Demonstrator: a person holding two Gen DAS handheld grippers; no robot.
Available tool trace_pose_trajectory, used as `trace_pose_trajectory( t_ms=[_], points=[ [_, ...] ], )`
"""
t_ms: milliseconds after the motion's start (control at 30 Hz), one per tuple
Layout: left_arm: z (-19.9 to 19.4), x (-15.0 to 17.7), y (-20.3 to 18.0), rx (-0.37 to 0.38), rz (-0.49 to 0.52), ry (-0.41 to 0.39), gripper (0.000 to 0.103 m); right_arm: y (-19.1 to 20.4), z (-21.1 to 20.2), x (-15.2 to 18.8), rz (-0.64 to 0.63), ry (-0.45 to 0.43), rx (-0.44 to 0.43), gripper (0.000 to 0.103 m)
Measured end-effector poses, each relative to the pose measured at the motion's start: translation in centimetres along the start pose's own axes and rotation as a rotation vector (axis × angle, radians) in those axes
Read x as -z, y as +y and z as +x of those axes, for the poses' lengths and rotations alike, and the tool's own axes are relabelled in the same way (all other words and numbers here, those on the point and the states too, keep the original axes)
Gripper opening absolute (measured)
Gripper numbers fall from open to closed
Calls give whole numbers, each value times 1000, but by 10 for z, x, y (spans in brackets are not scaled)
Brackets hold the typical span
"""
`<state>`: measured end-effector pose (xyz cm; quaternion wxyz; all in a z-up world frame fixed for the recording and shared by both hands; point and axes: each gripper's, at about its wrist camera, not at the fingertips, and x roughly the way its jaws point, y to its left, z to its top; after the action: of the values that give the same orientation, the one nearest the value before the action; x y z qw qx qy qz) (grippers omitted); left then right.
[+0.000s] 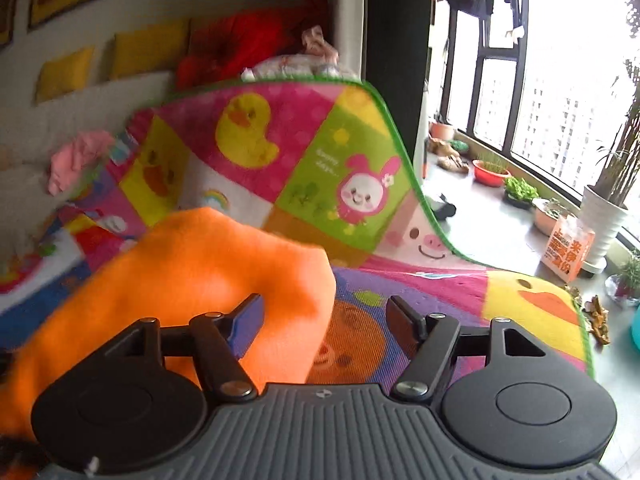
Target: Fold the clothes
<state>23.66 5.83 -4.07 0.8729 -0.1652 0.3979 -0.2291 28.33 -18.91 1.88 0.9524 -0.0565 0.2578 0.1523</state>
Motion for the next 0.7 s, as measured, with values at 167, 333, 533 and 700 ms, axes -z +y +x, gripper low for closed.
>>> trace_pose_trajectory(
  t_ms=[167, 333, 533, 700],
  points=[
    [-28, -5, 8, 53, -24, -76, 97, 26, -73, 37, -170, -44, -134, 71],
    [-33, -11, 14, -16, -56, -120, 97, 63, -82, 63, -259, 1, -224, 71],
    [-14, -10, 6, -71, -22, -88, 99, 56, -55, 75, -274, 61, -63, 71],
    [-4, -11, 1, -107, 16, -96, 100, 36, -76, 69, -196, 59, -144, 71]
  ],
)
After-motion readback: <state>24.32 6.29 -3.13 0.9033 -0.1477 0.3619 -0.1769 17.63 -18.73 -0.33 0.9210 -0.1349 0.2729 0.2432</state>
